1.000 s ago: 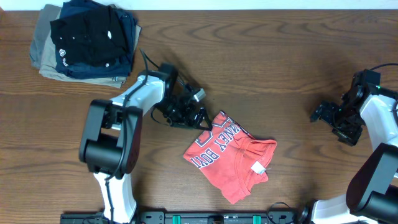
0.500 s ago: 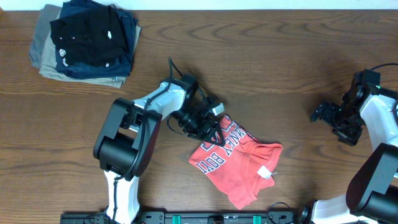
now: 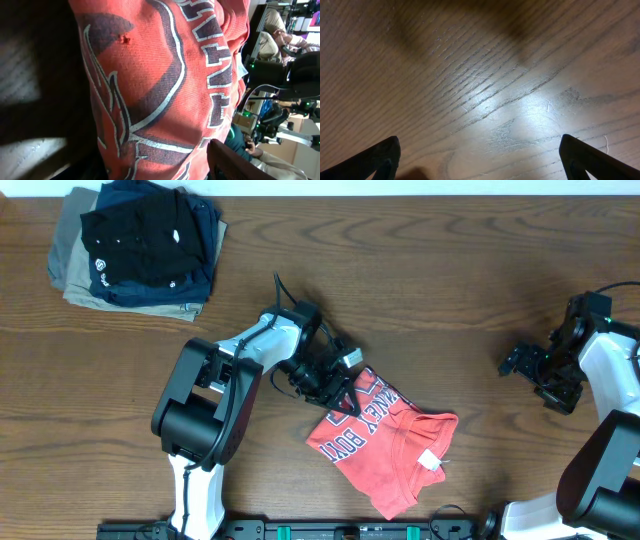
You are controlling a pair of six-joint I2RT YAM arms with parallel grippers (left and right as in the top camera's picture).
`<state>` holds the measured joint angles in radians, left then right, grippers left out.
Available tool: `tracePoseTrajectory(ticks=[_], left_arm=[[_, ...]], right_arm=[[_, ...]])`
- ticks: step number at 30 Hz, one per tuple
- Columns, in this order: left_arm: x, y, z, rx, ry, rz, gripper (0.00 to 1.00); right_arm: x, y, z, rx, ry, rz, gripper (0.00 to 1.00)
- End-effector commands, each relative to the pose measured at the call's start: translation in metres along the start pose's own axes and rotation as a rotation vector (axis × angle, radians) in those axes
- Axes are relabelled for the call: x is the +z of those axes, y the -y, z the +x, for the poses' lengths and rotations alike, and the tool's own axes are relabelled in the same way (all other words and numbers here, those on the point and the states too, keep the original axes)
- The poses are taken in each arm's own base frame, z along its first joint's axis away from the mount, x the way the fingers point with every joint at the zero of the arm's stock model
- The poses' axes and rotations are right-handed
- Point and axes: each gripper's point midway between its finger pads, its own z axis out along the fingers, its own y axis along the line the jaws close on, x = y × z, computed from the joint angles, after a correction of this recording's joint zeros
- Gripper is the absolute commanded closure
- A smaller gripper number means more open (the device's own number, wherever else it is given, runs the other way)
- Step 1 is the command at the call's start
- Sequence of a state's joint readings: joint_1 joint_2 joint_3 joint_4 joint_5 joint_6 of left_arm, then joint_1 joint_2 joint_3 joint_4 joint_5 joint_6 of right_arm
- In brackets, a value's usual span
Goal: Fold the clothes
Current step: 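Lift the coral shirt and carry it to the clothes stack at upper left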
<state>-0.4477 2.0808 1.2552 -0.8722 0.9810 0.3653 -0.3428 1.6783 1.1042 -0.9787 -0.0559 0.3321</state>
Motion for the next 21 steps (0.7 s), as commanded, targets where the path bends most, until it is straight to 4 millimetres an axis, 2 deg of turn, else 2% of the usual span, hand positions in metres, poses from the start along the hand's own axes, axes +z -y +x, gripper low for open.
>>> tracePoseTrajectory(ticks=[1,2,6,10,14,16,21], left_arm=[[0.008,-0.002,0.002,-0.006,-0.013,0.011,0.45],[0.009,-0.001,0.002,0.0,-0.015,0.011,0.51],[0.015,0.0,0.001,0.015,-0.025,-0.003,0.91],[0.013,-0.025,-0.009,-0.104,0.007,-0.14,0.94],[0.0,-0.051,-0.024,-0.184,0.087,-0.245,0.94],[-0.013,-0.067,-0.033,-0.228,0.144,-0.29,0.94],[-0.068,-0.123,-0.045,-0.363,0.312,-0.445,0.94]], right_arm=[[-0.003,-0.001,-0.004,-0.005,0.012,-0.004,0.01],[-0.003,-0.001,-0.004,-0.005,0.012,-0.004,0.01],[-0.003,-0.001,-0.004,-0.005,0.012,-0.004,0.01],[-0.003,-0.001,-0.004,-0.005,0.012,-0.004,0.01],[-0.003,-0.001,-0.004,-0.005,0.012,-0.004,0.01],[-0.003,-0.001,-0.004,-0.005,0.012,-0.004,0.01],[-0.003,-0.001,-0.004,-0.005,0.012,-0.004,0.01]])
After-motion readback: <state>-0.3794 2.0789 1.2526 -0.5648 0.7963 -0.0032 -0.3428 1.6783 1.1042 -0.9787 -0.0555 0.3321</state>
